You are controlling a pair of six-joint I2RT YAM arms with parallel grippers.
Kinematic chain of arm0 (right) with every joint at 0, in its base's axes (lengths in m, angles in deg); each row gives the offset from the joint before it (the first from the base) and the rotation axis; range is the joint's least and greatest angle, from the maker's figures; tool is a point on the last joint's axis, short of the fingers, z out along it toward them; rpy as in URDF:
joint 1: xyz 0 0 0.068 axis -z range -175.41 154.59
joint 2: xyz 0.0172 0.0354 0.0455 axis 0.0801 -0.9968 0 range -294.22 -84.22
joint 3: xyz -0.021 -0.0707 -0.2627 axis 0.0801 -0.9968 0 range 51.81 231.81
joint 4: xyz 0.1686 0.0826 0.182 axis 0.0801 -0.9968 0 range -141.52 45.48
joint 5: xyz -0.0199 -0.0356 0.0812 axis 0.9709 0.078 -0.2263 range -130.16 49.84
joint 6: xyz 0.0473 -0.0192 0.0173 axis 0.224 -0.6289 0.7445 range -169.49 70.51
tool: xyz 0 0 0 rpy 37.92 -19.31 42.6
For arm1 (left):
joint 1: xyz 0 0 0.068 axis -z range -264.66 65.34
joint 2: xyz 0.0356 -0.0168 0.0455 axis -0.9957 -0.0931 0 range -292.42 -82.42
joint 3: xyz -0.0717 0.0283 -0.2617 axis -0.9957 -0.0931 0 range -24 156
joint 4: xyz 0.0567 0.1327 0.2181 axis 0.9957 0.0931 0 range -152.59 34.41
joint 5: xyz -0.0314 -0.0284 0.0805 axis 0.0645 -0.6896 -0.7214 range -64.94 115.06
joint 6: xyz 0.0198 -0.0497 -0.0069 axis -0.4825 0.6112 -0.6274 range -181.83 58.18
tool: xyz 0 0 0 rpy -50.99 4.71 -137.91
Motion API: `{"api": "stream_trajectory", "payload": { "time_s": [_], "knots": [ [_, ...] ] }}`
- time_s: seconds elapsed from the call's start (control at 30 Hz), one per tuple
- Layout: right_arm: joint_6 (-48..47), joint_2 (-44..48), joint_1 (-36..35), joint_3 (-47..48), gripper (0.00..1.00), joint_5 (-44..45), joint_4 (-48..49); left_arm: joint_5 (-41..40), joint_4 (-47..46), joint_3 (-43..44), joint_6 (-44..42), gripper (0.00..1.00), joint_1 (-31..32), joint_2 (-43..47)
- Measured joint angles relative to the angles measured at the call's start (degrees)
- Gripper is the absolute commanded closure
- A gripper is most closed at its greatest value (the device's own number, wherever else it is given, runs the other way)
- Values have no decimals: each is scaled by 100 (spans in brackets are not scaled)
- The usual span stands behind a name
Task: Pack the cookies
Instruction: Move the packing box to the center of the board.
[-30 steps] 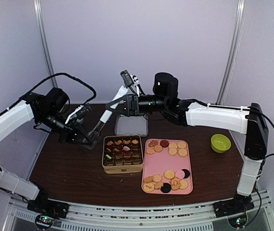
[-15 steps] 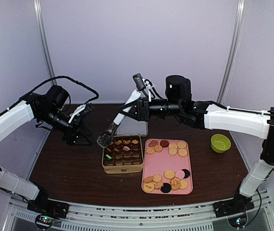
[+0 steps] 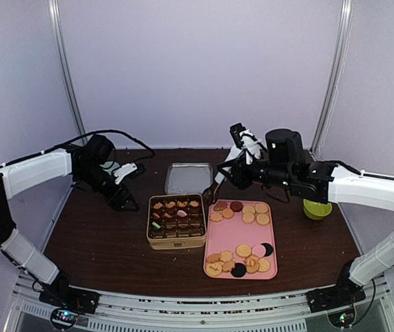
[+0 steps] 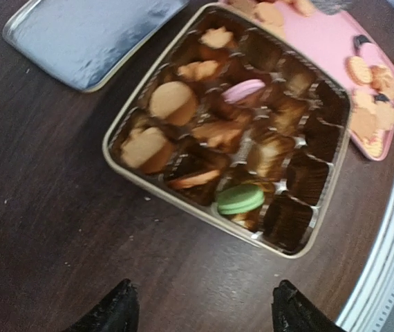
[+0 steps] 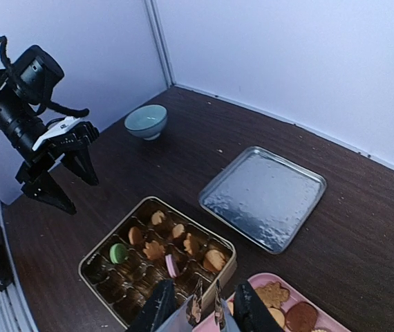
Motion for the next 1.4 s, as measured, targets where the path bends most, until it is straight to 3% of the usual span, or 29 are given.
{"api": "stream_trajectory", "payload": {
  "time_s": [0.17,0.4,0.7,0.93,1.4],
  "knots": [
    [-11,7,0,-417,71,706,63,-452,-278,623,348,32,-190,-1202],
    [-2,7,0,-568,70,1158,306,-74,-433,1394,678,33,-236,-2114],
    [39,-46,0,-726,70,1196,540,201,-442,1405,800,42,-85,-2575],
    [46,-33,0,-761,70,1196,566,181,-483,1486,857,56,24,-2765],
    [153,-238,0,-831,70,1141,649,170,-817,1113,688,57,149,-2540]
  ]
}}
